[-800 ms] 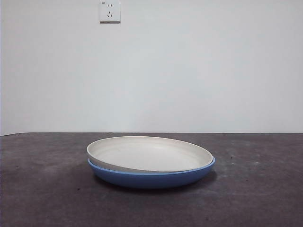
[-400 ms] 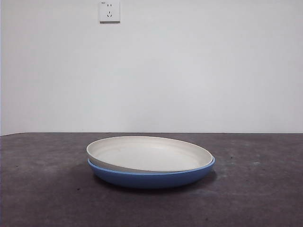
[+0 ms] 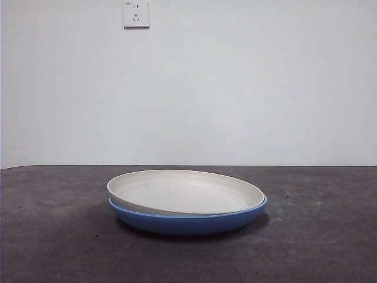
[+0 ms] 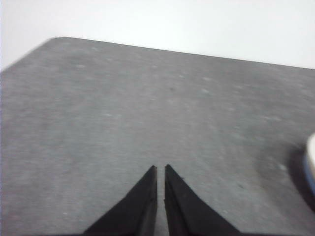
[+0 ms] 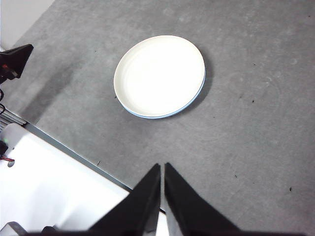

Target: Pick up the white plate, put it on the blue plate, put it on desk

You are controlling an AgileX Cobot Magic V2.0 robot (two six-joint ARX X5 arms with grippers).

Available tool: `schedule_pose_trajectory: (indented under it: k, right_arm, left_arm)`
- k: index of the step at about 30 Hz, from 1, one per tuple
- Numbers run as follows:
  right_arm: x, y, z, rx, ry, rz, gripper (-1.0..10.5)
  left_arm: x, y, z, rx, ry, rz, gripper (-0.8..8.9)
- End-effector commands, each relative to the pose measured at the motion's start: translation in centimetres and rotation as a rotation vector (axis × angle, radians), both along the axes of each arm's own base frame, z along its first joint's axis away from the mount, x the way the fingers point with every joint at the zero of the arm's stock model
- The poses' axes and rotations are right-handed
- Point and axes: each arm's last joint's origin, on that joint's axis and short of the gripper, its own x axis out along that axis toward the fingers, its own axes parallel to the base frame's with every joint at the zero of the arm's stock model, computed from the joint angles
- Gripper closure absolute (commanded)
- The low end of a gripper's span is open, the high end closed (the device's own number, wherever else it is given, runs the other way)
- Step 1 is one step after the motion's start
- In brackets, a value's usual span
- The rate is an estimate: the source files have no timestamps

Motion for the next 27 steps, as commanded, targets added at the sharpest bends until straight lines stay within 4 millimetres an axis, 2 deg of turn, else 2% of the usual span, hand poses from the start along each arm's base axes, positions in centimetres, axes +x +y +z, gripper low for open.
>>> schedule_pose_trajectory:
  k: [1,27]
  right_arm:
    - [-0.05,-0.01,0.43,0.001,-0.024,0.011,9.4]
    - [-0.05,-0.01,0.43,0.001,-0.024,0.011,9.4]
  left_arm:
    - [0.1,0.06,-0.8,0.01,0.023,0.02,7.87]
    - [0.1,0.05,-0.8,0.028,0.022,0.017,7.87]
